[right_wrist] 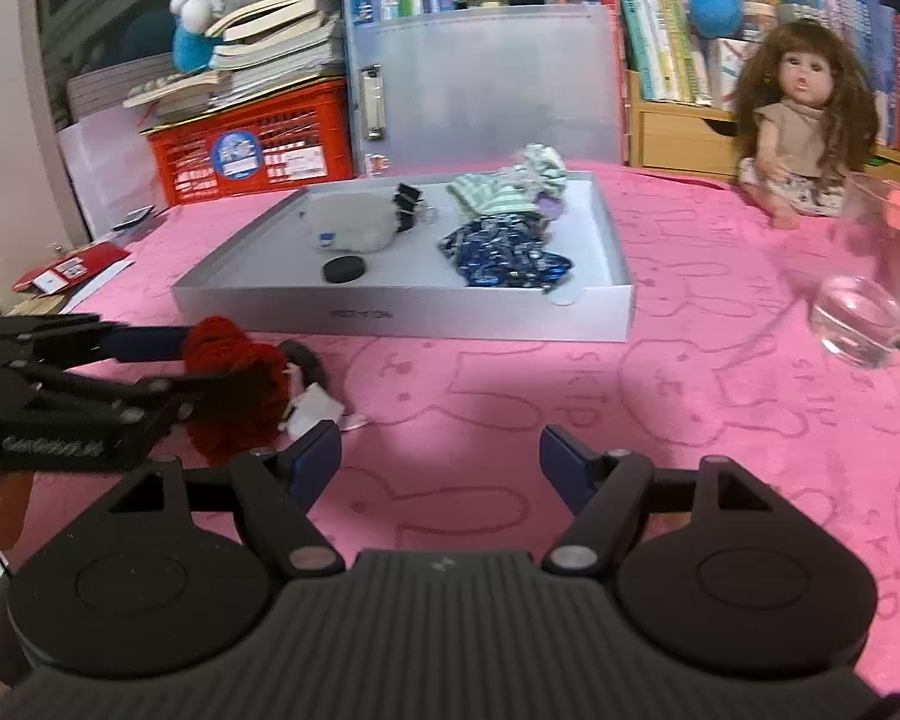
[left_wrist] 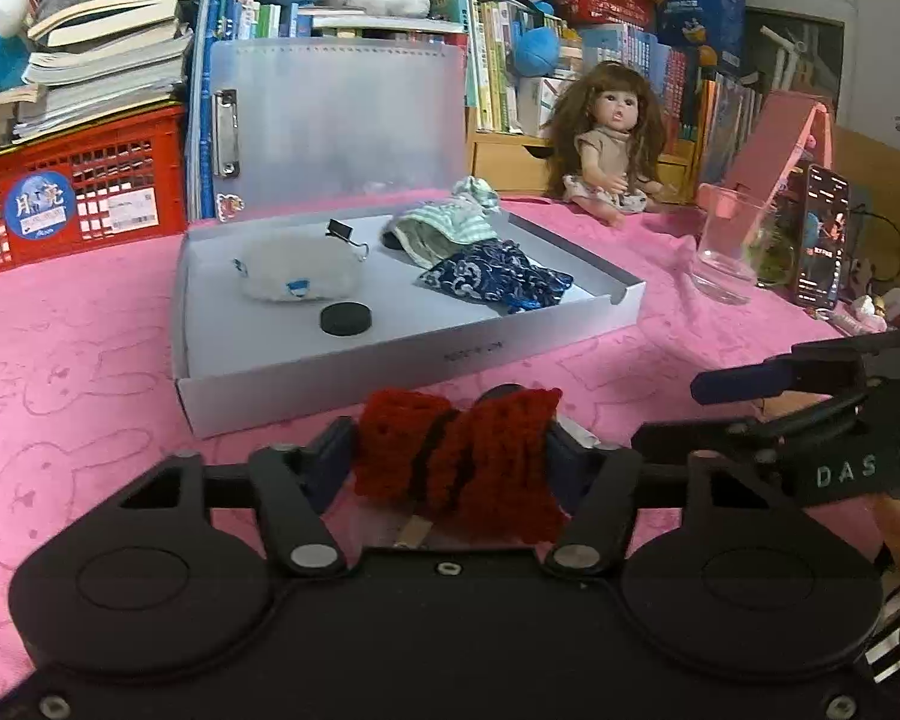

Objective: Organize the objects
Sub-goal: 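Close the left gripper on the red pompom hair tie, then grasp the small white item with the right gripper while the left holds the pompom tie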

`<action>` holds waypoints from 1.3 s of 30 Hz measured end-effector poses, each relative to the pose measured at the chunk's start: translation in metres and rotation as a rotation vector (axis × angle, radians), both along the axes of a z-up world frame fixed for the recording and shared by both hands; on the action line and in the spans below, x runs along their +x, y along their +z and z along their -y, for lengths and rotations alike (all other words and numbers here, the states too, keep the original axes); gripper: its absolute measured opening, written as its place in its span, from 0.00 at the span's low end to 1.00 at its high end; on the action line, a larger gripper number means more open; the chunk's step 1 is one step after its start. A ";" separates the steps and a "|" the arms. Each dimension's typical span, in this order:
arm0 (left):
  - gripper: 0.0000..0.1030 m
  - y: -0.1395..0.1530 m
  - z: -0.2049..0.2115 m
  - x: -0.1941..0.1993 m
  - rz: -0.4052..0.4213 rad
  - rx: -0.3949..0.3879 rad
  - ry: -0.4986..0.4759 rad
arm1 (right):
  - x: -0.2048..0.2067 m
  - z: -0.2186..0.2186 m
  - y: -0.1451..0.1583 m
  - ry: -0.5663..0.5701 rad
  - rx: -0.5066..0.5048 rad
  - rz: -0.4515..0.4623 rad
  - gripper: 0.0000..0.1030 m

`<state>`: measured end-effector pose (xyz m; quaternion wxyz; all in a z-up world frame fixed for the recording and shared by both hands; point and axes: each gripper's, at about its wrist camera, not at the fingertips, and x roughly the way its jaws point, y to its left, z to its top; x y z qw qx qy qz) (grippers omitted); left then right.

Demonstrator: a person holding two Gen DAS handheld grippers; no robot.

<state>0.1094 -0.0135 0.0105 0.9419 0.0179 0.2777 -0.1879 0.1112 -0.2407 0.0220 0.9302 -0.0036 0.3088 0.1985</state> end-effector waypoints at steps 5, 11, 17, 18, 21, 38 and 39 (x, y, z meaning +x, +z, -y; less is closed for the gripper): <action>0.48 0.004 -0.007 -0.002 0.014 -0.023 0.021 | -0.001 -0.011 -0.003 0.051 0.000 -0.004 0.80; 0.47 0.019 -0.020 -0.004 0.049 -0.049 0.062 | -0.001 -0.027 -0.001 0.101 0.010 0.005 0.72; 0.47 0.035 -0.033 -0.003 0.086 -0.060 0.102 | 0.000 -0.039 -0.001 0.110 -0.010 0.005 0.46; 0.47 0.036 -0.035 -0.003 0.087 -0.062 0.107 | 0.000 -0.040 -0.002 0.115 -0.008 0.000 0.42; 0.47 0.037 -0.040 -0.002 0.089 -0.064 0.122 | -0.001 -0.042 -0.002 0.106 -0.017 -0.001 0.25; 0.47 0.039 -0.051 0.003 0.086 -0.077 0.173 | 0.005 -0.045 0.006 0.100 0.047 0.015 0.54; 0.47 0.040 -0.051 0.004 0.086 -0.077 0.174 | 0.006 -0.048 0.006 0.101 0.041 0.017 0.54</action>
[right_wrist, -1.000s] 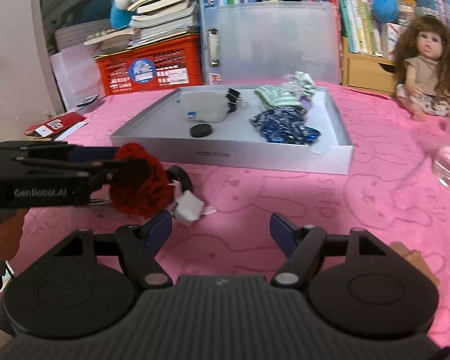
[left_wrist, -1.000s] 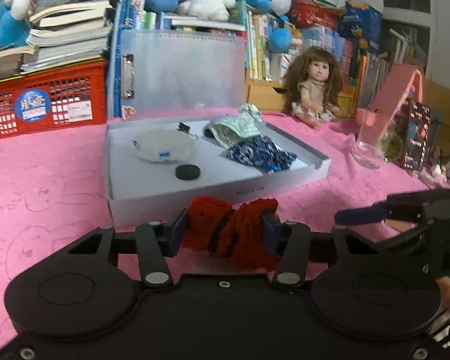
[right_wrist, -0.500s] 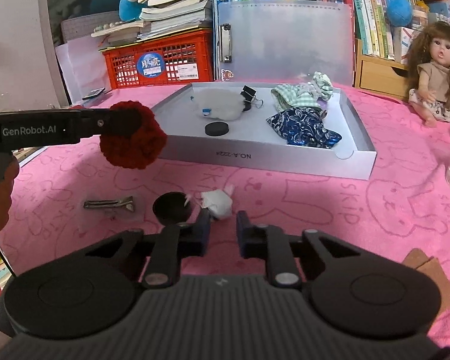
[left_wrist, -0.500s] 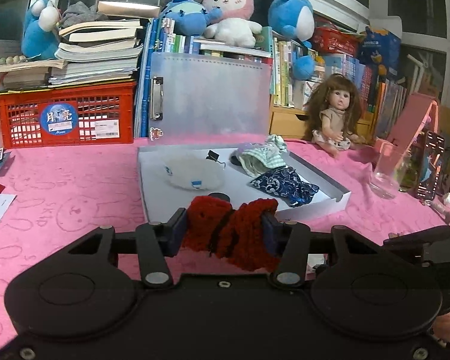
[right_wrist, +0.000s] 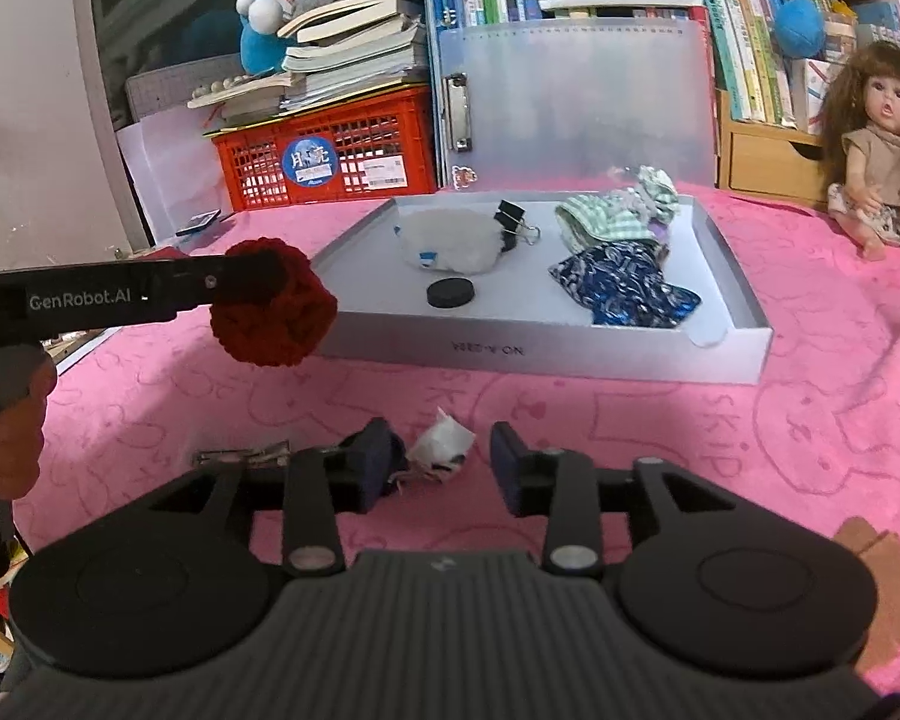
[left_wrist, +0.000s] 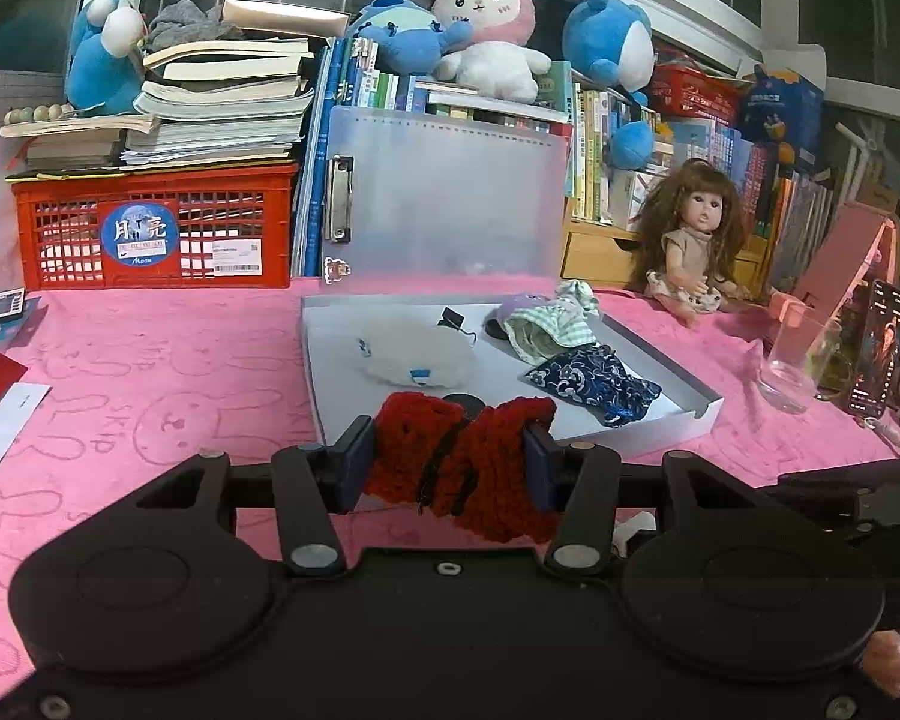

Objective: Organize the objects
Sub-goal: 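Grasp the small white item with the right gripper while the left holds the pompom tie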

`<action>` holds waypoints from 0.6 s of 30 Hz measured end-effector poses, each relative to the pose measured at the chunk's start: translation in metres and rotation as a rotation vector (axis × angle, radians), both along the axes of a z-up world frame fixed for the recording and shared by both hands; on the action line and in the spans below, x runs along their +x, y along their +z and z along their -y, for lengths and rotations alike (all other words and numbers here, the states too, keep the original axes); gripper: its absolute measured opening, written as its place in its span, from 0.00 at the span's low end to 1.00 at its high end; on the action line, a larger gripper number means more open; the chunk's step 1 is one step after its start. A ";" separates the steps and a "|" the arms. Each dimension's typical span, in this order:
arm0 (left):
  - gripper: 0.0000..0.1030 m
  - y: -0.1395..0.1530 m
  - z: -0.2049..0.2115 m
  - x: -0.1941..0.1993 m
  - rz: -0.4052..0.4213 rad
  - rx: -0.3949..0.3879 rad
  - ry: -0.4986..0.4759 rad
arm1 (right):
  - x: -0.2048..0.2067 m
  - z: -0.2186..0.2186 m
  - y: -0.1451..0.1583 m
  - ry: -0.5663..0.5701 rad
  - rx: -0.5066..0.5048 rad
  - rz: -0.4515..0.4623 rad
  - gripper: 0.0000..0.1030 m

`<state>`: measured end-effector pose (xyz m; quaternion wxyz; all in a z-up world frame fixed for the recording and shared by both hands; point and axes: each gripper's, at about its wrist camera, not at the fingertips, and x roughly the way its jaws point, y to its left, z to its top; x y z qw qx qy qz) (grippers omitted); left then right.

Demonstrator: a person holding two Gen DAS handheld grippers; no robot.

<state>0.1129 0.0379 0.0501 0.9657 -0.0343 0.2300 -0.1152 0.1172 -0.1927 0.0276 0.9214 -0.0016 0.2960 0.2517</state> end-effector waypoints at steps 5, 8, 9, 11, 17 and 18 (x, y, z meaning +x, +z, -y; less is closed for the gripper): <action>0.47 -0.001 0.000 0.000 -0.002 0.001 0.001 | 0.008 -0.007 -0.006 -0.067 0.003 -0.024 0.54; 0.47 -0.003 -0.001 0.000 -0.007 -0.001 0.003 | 0.014 -0.005 -0.008 -0.105 0.028 -0.056 0.54; 0.47 -0.003 -0.001 0.001 -0.009 -0.001 0.003 | 0.014 -0.006 -0.009 -0.102 0.028 -0.061 0.54; 0.47 -0.005 -0.001 0.001 -0.010 0.000 0.005 | 0.012 -0.010 -0.011 -0.091 0.005 -0.055 0.54; 0.47 -0.006 -0.002 0.002 -0.015 -0.005 0.008 | 0.008 -0.016 -0.011 -0.083 -0.015 -0.047 0.30; 0.47 -0.006 -0.003 0.002 -0.015 -0.005 0.008 | 0.009 -0.015 -0.011 -0.085 -0.007 -0.051 0.29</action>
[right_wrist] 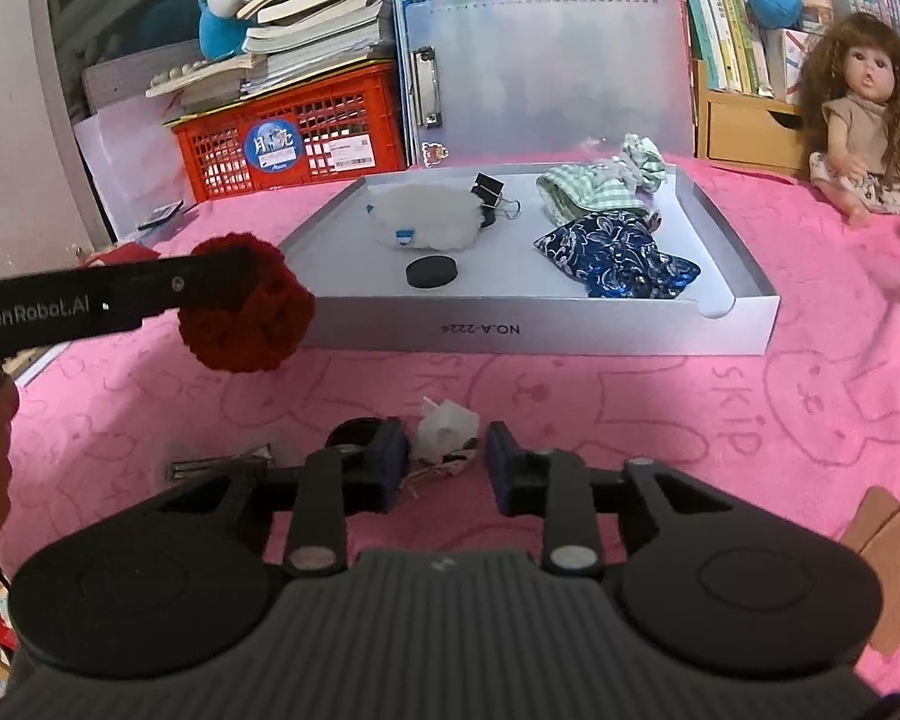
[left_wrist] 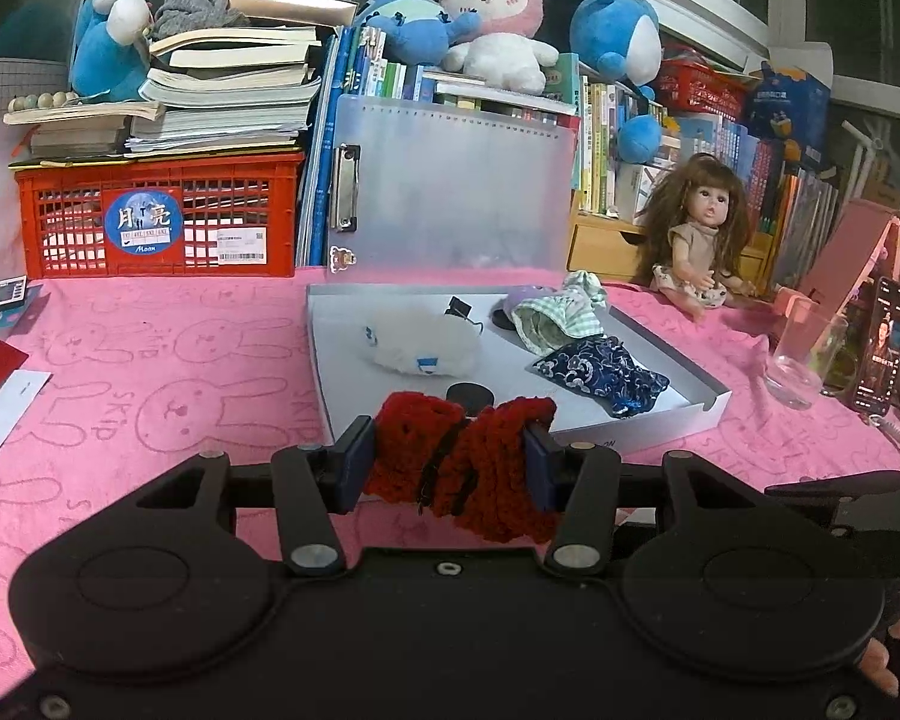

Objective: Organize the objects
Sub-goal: 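Grasp the small white item with the right gripper while the left holds the pompom tie, then carry the pompom tie and white item over the white box with both grippers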

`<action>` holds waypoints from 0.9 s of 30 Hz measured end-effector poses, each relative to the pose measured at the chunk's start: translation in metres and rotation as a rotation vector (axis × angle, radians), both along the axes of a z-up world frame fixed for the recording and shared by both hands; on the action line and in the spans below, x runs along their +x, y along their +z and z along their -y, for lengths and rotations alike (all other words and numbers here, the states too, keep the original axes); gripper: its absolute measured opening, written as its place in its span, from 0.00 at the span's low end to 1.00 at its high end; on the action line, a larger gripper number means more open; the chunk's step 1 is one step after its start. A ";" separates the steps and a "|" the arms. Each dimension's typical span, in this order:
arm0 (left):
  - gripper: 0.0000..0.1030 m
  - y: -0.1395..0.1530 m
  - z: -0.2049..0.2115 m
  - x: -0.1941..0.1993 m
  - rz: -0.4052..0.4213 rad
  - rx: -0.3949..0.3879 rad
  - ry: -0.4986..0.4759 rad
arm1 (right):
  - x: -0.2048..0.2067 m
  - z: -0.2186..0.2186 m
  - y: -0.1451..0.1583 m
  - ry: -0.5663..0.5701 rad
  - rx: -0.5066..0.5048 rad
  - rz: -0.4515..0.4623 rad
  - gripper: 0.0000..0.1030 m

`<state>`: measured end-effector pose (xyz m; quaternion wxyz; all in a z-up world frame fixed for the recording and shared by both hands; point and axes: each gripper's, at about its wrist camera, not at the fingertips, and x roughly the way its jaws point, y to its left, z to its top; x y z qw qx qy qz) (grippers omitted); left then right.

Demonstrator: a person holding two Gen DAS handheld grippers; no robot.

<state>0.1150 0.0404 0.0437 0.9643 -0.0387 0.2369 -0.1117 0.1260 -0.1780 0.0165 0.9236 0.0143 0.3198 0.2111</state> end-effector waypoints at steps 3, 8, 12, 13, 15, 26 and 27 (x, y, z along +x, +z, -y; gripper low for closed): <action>0.47 0.000 0.000 0.000 0.001 -0.002 0.001 | -0.001 0.002 0.002 -0.015 0.010 0.008 0.27; 0.47 0.000 0.000 0.002 0.002 -0.006 0.005 | 0.001 0.007 0.008 -0.036 0.025 0.021 0.27; 0.47 0.002 0.000 0.005 0.003 -0.009 0.006 | 0.003 0.011 0.014 -0.048 0.026 0.039 0.27; 0.47 0.002 0.000 0.007 0.005 -0.008 0.007 | 0.005 0.011 0.016 -0.052 0.028 0.043 0.27; 0.47 0.004 0.002 0.011 0.006 -0.008 0.008 | 0.008 0.013 0.020 -0.062 0.031 0.051 0.27; 0.47 0.010 0.011 0.045 0.011 -0.015 0.023 | 0.036 0.017 0.042 -0.103 0.036 0.101 0.27; 0.47 0.010 0.011 0.049 0.009 -0.015 0.026 | 0.040 0.018 0.042 -0.107 0.040 0.098 0.27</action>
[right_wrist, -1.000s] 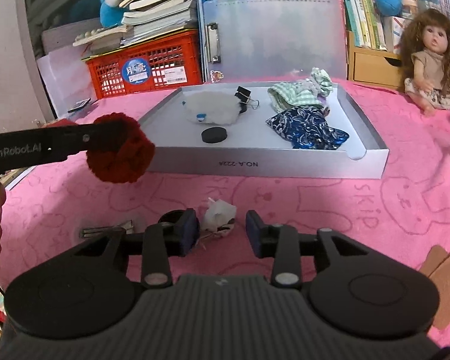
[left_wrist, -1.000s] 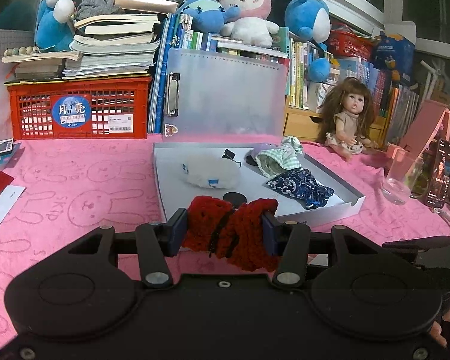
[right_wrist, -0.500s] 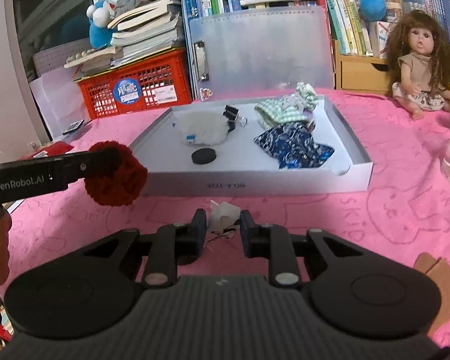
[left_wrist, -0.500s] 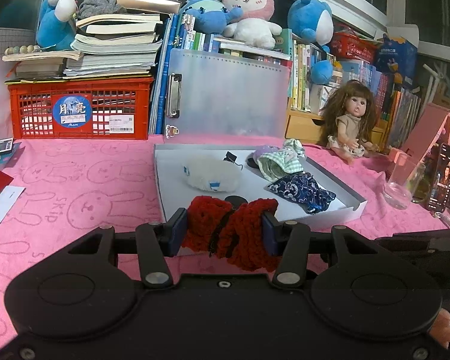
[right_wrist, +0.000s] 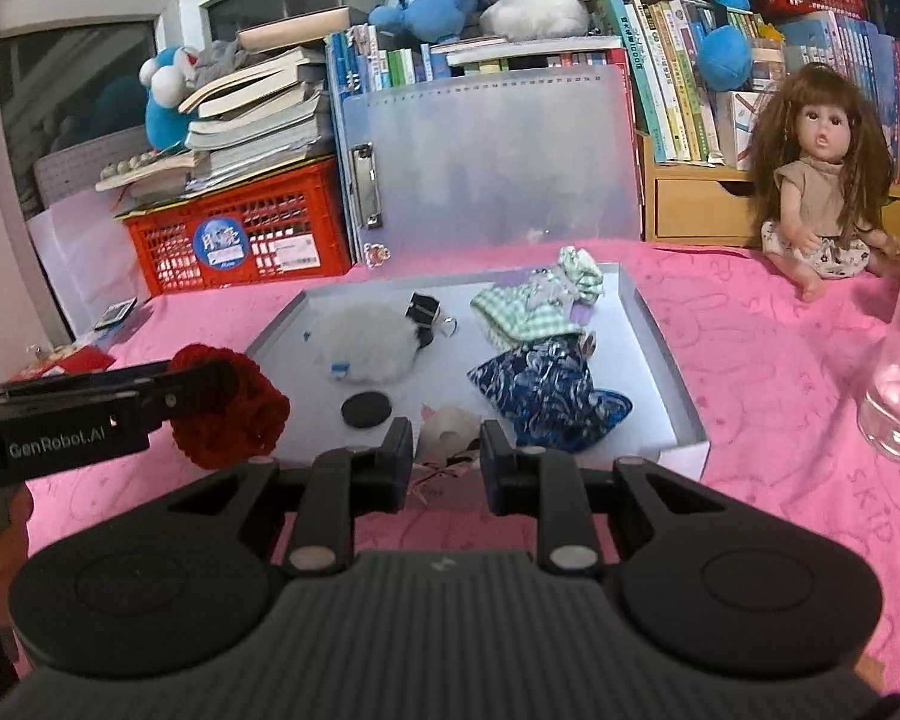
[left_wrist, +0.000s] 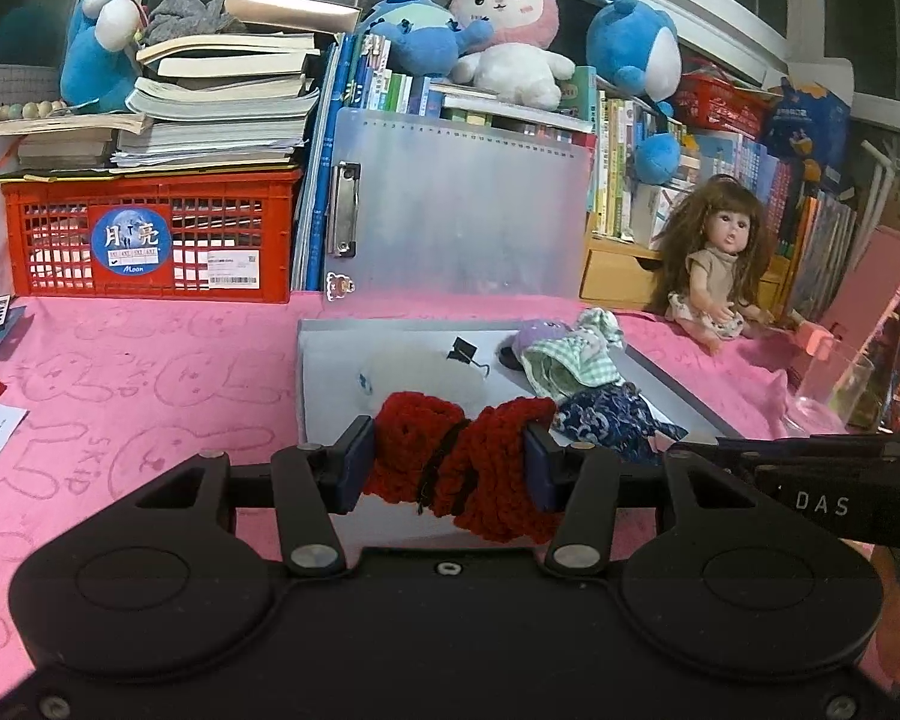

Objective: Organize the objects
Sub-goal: 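Carry the pompom tie and white item over the white box with both grippers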

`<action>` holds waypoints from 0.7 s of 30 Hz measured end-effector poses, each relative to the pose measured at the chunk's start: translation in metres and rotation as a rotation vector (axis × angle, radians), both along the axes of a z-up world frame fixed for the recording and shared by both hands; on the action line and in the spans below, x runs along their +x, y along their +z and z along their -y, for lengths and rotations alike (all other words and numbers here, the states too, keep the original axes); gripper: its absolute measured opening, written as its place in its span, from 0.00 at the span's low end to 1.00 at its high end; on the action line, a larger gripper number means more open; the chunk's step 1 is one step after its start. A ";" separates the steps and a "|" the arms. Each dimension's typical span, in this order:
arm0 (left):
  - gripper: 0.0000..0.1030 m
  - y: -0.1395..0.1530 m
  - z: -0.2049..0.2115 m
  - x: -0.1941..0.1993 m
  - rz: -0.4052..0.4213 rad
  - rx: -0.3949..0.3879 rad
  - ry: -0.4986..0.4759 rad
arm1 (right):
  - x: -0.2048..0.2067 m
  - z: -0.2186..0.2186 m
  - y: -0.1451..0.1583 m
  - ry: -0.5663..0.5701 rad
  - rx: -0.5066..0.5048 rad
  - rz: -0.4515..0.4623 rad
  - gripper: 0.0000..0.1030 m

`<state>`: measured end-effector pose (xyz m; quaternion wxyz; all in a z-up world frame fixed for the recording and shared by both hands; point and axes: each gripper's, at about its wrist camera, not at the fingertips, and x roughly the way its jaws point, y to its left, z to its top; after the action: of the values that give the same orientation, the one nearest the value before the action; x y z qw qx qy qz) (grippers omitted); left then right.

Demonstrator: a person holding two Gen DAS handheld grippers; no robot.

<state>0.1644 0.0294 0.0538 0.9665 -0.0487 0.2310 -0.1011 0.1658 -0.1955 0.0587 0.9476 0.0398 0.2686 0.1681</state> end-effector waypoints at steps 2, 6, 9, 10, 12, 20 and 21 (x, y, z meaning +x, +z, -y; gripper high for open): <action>0.47 -0.002 0.001 0.009 -0.008 0.001 0.009 | 0.007 -0.001 0.000 -0.003 0.004 -0.005 0.27; 0.47 -0.005 0.004 0.024 -0.012 0.012 0.012 | 0.023 -0.003 -0.001 -0.009 0.012 -0.016 0.27; 0.47 -0.008 0.007 0.034 -0.017 0.014 0.016 | 0.034 -0.005 -0.005 -0.012 0.025 -0.033 0.27; 0.47 -0.009 0.008 0.038 -0.021 0.014 0.018 | 0.037 -0.005 -0.006 -0.012 0.028 -0.041 0.27; 0.47 -0.012 0.009 0.045 -0.032 0.019 0.022 | 0.044 -0.007 -0.011 -0.011 0.030 -0.056 0.27; 0.47 -0.029 0.015 0.076 -0.089 0.035 0.036 | 0.068 -0.012 -0.028 -0.010 0.018 -0.116 0.26; 0.47 -0.031 0.015 0.079 -0.097 0.034 0.040 | 0.071 -0.011 -0.030 -0.013 0.017 -0.121 0.26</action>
<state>0.2437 0.0149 0.0224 0.9567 -0.0417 0.2781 -0.0755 0.2364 -0.1843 0.0288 0.9304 0.0598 0.3236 0.1614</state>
